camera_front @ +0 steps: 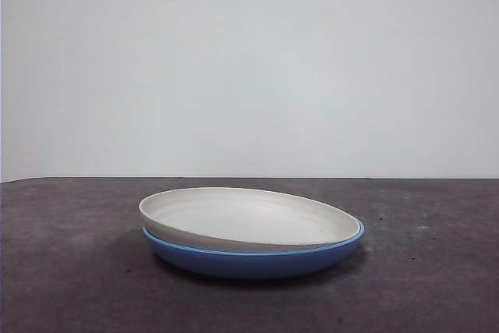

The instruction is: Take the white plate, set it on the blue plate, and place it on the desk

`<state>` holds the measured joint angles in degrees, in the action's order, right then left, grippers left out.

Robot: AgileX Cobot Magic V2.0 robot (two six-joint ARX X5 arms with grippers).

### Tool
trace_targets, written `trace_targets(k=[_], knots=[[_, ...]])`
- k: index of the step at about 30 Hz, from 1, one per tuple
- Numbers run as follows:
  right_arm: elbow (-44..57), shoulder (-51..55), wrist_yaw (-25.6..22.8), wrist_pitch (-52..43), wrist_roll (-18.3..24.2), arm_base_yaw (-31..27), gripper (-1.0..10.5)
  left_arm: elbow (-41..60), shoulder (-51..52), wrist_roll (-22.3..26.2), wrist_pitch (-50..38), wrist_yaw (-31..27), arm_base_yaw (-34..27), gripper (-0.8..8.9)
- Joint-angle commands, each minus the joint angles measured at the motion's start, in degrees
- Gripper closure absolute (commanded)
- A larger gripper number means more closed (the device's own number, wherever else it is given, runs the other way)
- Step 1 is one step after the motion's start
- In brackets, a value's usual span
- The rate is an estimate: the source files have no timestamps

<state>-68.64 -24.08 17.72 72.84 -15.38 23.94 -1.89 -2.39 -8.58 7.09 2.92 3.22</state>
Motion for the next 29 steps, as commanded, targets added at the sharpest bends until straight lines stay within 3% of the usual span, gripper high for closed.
trace_targets(k=[1, 5, 29], knots=[[-0.83, -0.07, -0.2, -0.63, 0.46, 0.26, 9.2, 1.22, 1.16, -0.48, -0.07, -4.26, -0.13, 7.71], [-0.83, -0.07, -0.2, -0.63, 0.46, 0.24, 9.2, 1.22, 2.12, 0.26, 3.56, -7.74, -0.13, 7.71], [-0.83, -0.07, -0.2, -0.63, 0.46, 0.24, 9.2, 1.22, 2.21, 1.66, 3.58, -7.76, -0.17, 7.71]])
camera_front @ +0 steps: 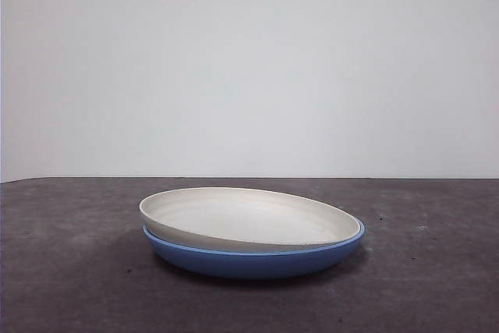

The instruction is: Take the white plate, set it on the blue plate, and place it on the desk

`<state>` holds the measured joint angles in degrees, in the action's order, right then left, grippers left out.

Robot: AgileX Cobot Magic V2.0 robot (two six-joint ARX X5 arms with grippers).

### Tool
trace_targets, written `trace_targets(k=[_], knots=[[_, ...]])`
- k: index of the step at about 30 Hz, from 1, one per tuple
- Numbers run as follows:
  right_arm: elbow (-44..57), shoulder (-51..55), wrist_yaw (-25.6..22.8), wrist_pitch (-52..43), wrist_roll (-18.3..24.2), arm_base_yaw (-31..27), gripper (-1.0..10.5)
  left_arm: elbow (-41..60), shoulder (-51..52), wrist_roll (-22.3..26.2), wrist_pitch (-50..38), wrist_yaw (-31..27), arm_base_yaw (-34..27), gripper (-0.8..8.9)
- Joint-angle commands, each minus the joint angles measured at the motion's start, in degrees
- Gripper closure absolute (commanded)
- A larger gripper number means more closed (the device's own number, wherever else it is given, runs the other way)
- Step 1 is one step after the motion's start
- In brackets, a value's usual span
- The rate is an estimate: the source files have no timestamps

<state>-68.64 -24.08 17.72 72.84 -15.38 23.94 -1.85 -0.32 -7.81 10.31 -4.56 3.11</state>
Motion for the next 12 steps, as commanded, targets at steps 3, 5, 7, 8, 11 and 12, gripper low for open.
trace_targets(k=[3, 5, 7, 8, 11, 12], knots=[[-0.83, -0.07, -0.2, -0.63, 0.46, 0.26, 9.2, 1.18, 0.13, 0.9, 0.37, -0.28, -0.07, 7.71], [-0.83, -0.07, -0.2, -0.63, 0.46, 0.24, 9.2, 1.18, 0.13, 0.9, 0.37, -0.28, -0.07, 7.71], [-0.83, -0.07, -0.17, -0.63, 0.46, 0.24, 9.2, 1.18, 0.13, 0.9, 0.37, -0.28, -0.07, 7.71], [-0.83, -0.07, -0.2, -0.66, 0.46, 0.24, 9.2, 1.18, 0.13, 0.9, 0.37, -0.28, -0.07, 7.71], [-0.83, 0.2, 0.07, -0.55, 1.53, -1.51, 9.2, 1.18, 0.13, 0.9, 0.37, -0.26, -0.07, 7.71], [-0.79, 0.55, -0.33, -0.92, 5.03, -2.8, 9.2, 1.18, 0.13, 0.9, 0.37, -0.28, -0.07, 7.71]])
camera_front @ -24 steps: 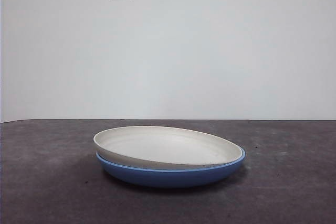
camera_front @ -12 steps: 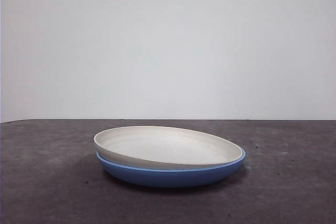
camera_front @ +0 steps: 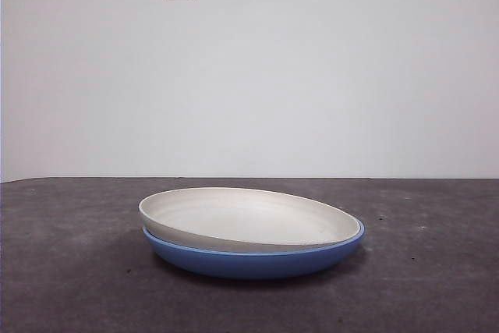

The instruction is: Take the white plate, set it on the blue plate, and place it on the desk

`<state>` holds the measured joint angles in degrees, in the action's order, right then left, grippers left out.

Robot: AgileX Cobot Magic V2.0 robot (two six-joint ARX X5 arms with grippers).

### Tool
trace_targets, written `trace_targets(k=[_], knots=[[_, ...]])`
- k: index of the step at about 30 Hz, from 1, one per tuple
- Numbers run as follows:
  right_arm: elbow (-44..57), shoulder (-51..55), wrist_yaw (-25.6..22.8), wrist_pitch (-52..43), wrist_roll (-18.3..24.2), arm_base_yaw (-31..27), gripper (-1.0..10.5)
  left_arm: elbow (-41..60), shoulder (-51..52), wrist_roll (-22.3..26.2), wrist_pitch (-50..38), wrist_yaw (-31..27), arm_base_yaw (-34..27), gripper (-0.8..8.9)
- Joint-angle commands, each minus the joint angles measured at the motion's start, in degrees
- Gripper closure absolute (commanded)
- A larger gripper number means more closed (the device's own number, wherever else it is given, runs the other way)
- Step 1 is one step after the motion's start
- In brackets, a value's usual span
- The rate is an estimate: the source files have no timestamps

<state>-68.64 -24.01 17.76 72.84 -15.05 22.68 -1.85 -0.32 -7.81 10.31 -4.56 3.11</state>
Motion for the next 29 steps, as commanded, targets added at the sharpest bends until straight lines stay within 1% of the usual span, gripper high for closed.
trace_targets(k=[1, 3, 5, 7, 8, 10, 12, 14, 16, 17, 21, 23, 26, 29], knots=[[-0.61, 0.66, -0.52, -1.44, 7.04, -2.82, 9.2, 1.18, 0.13, 0.9, 0.37, -0.28, -0.07, 7.71], [1.44, 1.79, -1.84, -4.63, 13.88, -6.12, 9.2, 1.18, 0.13, 0.9, 0.37, -0.28, -0.07, 7.71], [5.77, 3.41, -3.15, -10.56, 20.28, -9.4, 9.2, 1.18, 0.13, 0.9, 0.37, -0.28, -0.07, 7.71], [12.15, 5.64, -3.23, -18.99, 24.0, -12.9, 9.2, 1.18, 0.13, 0.9, 0.37, -0.28, -0.07, 7.71], [16.15, 7.04, -3.23, -24.28, 25.09, -14.78, 9.2, 1.18, 0.13, 0.9, 0.37, -0.28, -0.07, 7.71], [24.26, 9.62, -3.23, -34.67, 25.22, -18.21, 9.2, 1.18, 0.13, 0.9, 0.37, -0.26, -0.07, 7.71], [32.87, 12.22, -3.23, -44.72, 24.39, -21.73, 9.2, 1.18, 0.13, 0.9, 0.37, -0.28, -0.07, 7.71], [39.89, 14.47, -3.19, -51.87, 23.47, -24.76, 9.2, 1.18, 0.13, 0.9, 0.37, -0.28, -0.07, 7.71], [46.16, 16.61, -3.41, -57.48, 21.68, -27.17, 9.2, 1.18, 0.13, 0.9, 0.39, -0.28, -0.07, 7.71], [49.09, 17.68, -4.39, -59.67, 20.9, -28.13, 9.2, 1.18, 0.13, 0.9, 0.39, -0.28, -0.07, 7.71], [57.2, 21.51, -11.96, -63.41, 17.44, -28.89, 9.2, 1.18, 0.13, 0.9, 0.39, -0.28, -0.07, 7.71], [59.76, 23.19, -14.51, -63.58, 16.72, -28.7, 9.2, 1.18, 0.13, 0.9, 0.37, -0.26, -0.07, 7.71], [62.66, 23.8, -16.39, -63.82, 16.79, -28.68, 9.2, 1.18, 0.13, 0.9, 0.39, -0.28, -0.07, 7.71], [65.11, 23.8, -16.55, -63.76, 16.76, -28.11, 9.2, 1.18, 0.13, 0.9, 0.39, -0.26, -0.07, 7.71]])
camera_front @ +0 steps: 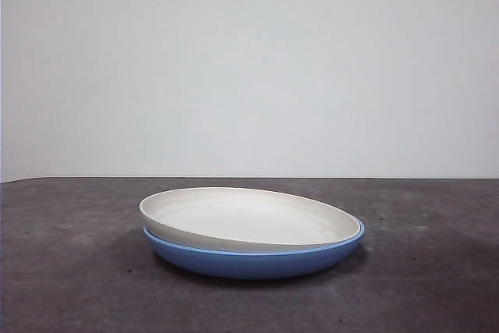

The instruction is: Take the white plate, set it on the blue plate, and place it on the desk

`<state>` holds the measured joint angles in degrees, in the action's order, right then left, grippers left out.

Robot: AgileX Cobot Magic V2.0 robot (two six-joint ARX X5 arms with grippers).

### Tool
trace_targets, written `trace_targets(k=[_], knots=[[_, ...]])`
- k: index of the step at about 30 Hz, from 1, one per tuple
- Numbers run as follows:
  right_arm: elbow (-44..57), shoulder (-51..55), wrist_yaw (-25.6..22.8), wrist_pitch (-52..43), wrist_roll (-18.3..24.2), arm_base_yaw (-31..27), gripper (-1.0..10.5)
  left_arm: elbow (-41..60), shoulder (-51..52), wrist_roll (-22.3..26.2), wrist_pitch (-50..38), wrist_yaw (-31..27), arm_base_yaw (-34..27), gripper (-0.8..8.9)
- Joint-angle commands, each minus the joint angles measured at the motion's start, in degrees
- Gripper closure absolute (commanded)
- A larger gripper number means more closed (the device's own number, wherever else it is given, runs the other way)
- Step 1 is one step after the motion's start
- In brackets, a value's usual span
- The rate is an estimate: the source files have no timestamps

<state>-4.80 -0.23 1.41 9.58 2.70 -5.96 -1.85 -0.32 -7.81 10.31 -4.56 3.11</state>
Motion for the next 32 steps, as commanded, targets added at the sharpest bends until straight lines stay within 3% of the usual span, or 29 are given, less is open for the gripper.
trace_targets(k=[1, 17, 32], knots=[[1.99, 0.02, -0.17, -0.55, -0.96, 0.96, 9.2, 1.18, 0.13, 0.9, 0.39, -0.28, -0.07, 7.71], [4.2, 0.02, -0.39, 1.05, 0.48, 4.33, 9.2, 1.16, 0.13, 0.9, 0.39, -0.28, -0.07, 7.71], [4.2, 0.02, 0.02, -0.33, -2.27, 4.26, 9.2, 1.18, 0.13, 0.9, 0.39, -0.28, -0.07, 7.71]])
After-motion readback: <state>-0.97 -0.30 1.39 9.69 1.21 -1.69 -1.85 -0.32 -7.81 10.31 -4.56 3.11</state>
